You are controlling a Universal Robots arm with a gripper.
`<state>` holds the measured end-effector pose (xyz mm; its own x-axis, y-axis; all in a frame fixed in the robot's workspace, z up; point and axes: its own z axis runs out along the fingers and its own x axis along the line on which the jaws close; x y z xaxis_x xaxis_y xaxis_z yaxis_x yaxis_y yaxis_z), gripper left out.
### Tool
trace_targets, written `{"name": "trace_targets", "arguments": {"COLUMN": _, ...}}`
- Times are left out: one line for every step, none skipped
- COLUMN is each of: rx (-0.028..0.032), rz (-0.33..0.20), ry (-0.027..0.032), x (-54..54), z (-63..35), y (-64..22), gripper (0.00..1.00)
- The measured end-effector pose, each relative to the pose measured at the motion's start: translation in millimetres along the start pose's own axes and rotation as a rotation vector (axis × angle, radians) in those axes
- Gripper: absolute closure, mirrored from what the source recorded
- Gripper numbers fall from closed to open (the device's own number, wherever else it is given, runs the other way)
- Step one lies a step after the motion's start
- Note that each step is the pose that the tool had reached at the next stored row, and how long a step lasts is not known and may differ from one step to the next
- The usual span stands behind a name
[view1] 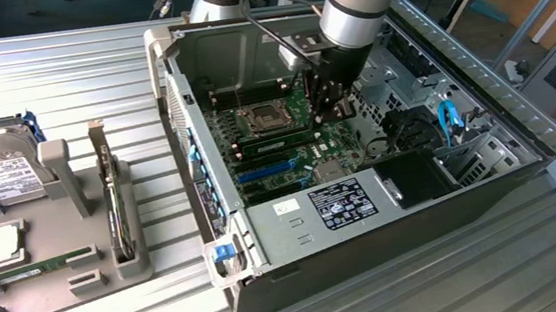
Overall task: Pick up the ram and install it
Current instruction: 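Press down the ram until it locks into place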
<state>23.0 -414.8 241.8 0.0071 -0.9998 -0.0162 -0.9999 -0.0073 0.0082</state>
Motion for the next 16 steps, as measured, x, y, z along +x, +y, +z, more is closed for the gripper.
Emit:
{"name": "trace_targets", "arguments": {"rx": 0.0, "rz": 0.0, "ry": 0.0001, "x": 0.0, "z": 0.5, "y": 0.0, "gripper": 0.89}}
{"name": "trace_targets", "arguments": {"rx": 0.0, "rz": 0.0, "ry": 0.0002, "x": 0.0, "z": 0.9, "y": 0.0, "gripper": 0.89}}
{"name": "trace_targets", "arguments": {"rx": -0.0001, "rz": 0.0, "ry": 0.0005, "x": 0.1, "z": 1.0, "y": 0.0, "gripper": 0.89}}
{"name": "trace_targets", "arguments": {"rx": -0.0001, "rz": 0.0, "ry": 0.0004, "x": 0.1, "z": 1.0, "y": 0.0, "gripper": 0.89}}
{"name": "trace_targets", "arguments": {"rx": -0.0001, "rz": 0.0, "ry": 0.0003, "x": 0.0, "z": 1.1, "y": 0.0, "gripper": 0.89}}
{"name": "trace_targets", "arguments": {"rx": -0.0001, "rz": 0.0, "ry": 0.0002, "x": 0.0, "z": 1.1, "y": 0.0, "gripper": 0.89}}
{"name": "trace_targets", "arguments": {"rx": -0.0001, "rz": 0.0, "ry": 0.0002, "x": 0.0, "z": 1.2, "y": 0.0, "gripper": 0.89}}
{"name": "trace_targets", "arguments": {"rx": -0.0001, "rz": 0.0, "ry": 0.0003, "x": 0.0, "z": 1.2, "y": 0.0, "gripper": 0.89}}
{"name": "trace_targets", "arguments": {"rx": 0.0, "rz": 0.0, "ry": 0.0, "x": 0.0, "z": 1.5, "y": 0.0, "gripper": 0.89}}
{"name": "trace_targets", "arguments": {"rx": 0.0001, "rz": 0.0, "ry": -0.0003, "x": 0.0, "z": 2.0, "y": 0.0, "gripper": 0.89}}
{"name": "trace_targets", "arguments": {"rx": 0.0, "rz": 0.0, "ry": 0.0, "x": 0.0, "z": 2.4, "y": 0.0, "gripper": 0.89}}
{"name": "trace_targets", "arguments": {"rx": -0.0001, "rz": 0.0, "ry": 0.0003, "x": 0.1, "z": 2.6, "y": 0.0, "gripper": 0.89}}
{"name": "trace_targets", "arguments": {"rx": -0.0001, "rz": 0.0, "ry": 0.0003, "x": 0.1, "z": 2.6, "y": 0.0, "gripper": 0.89}}
{"name": "trace_targets", "arguments": {"rx": -0.0001, "rz": 0.0, "ry": 0.0003, "x": 0.1, "z": 2.6, "y": 0.0, "gripper": 0.89}}
{"name": "trace_targets", "arguments": {"rx": -0.0001, "rz": 0.0, "ry": 0.0003, "x": 0.1, "z": 2.6, "y": 0.0, "gripper": 0.89}}
{"name": "trace_targets", "arguments": {"rx": -0.0001, "rz": 0.0, "ry": 0.0004, "x": 0.1, "z": 2.8, "y": 0.0, "gripper": 0.89}}
